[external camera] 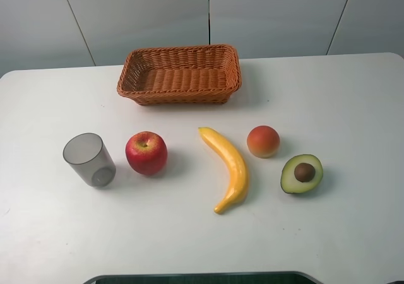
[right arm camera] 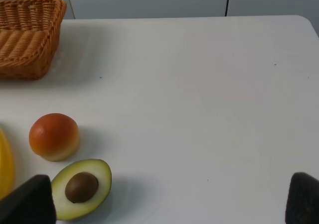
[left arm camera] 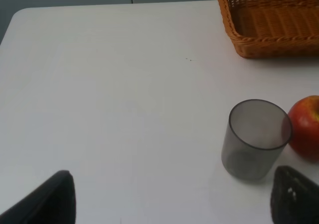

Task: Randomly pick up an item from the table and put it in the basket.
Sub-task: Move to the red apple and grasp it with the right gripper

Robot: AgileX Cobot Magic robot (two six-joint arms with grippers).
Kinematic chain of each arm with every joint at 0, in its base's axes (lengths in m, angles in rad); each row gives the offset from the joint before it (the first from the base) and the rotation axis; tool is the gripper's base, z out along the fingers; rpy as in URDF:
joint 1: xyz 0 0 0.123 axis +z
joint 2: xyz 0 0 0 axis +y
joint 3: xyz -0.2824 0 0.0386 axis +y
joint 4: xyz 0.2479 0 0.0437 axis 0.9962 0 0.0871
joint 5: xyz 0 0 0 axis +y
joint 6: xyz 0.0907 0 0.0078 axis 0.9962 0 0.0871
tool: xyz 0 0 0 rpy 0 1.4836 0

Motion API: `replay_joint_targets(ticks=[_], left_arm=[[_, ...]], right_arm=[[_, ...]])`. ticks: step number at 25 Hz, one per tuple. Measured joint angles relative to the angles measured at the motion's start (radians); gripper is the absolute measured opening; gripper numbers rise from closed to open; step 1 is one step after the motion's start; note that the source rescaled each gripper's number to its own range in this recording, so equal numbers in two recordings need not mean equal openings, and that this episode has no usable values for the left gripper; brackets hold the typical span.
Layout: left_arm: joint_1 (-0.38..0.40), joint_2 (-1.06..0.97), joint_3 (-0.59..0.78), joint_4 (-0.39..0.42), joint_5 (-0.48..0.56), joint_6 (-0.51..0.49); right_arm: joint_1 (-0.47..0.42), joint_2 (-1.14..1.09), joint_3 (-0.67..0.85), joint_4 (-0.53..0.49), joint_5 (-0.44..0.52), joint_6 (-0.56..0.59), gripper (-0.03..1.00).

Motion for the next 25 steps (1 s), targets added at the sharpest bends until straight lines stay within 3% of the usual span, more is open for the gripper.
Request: replay_joint_targets(ticks=[12, 16, 21, 25], left_arm=[[0.000, 0.000, 0.000, 0.000, 0.000, 0.000], [0.000, 0.000, 0.000, 0.000, 0.000, 0.000], [0.000, 0.000, 0.000, 0.000, 0.000, 0.000], [0.000, 0.000, 0.000, 0.000, 0.000, 0.000]], right_arm=[[0.000, 0.000, 0.000, 0.006, 0.000, 0.000, 1.00], [0.000, 0.024, -0.029, 0.073, 0.045, 0.000, 1.00], [0.000, 0.218, -0.139, 0.112, 0.071, 0.000, 1.00], [0.000, 0.394, -0.187, 0.154, 0.038, 0.004, 1.00]])
